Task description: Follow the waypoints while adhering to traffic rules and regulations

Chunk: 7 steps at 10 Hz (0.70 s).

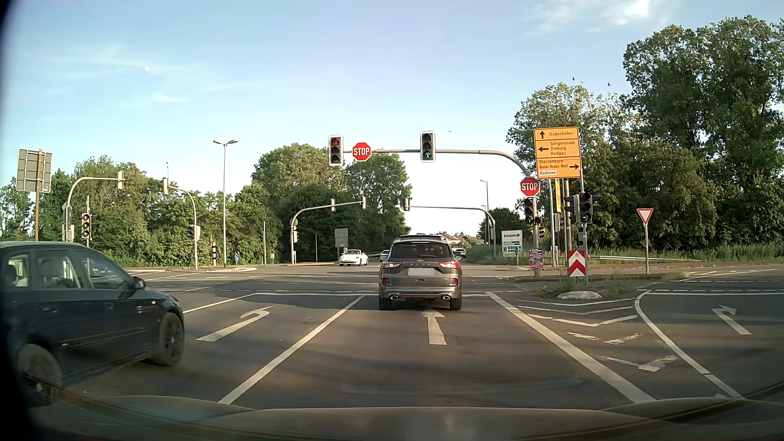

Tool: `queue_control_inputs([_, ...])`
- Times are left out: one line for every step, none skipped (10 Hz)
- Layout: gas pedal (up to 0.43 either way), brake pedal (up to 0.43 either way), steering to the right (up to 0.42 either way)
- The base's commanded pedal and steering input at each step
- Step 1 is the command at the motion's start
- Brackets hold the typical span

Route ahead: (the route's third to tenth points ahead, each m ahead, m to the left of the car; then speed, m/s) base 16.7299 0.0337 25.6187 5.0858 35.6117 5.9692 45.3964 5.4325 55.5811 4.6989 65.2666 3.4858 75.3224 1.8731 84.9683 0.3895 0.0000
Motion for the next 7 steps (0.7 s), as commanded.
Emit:
queue_control_inputs([0.000,0.329,0.005])
queue_control_inputs([0.000,0.329,0.005])
queue_control_inputs([0.000,0.329,0.005])
queue_control_inputs([0.000,0.329,0.005])
queue_control_inputs([0.000,0.329,0.005])
queue_control_inputs([0.000,0.329,0.005])
queue_control_inputs([0.000,0.329,0.005])
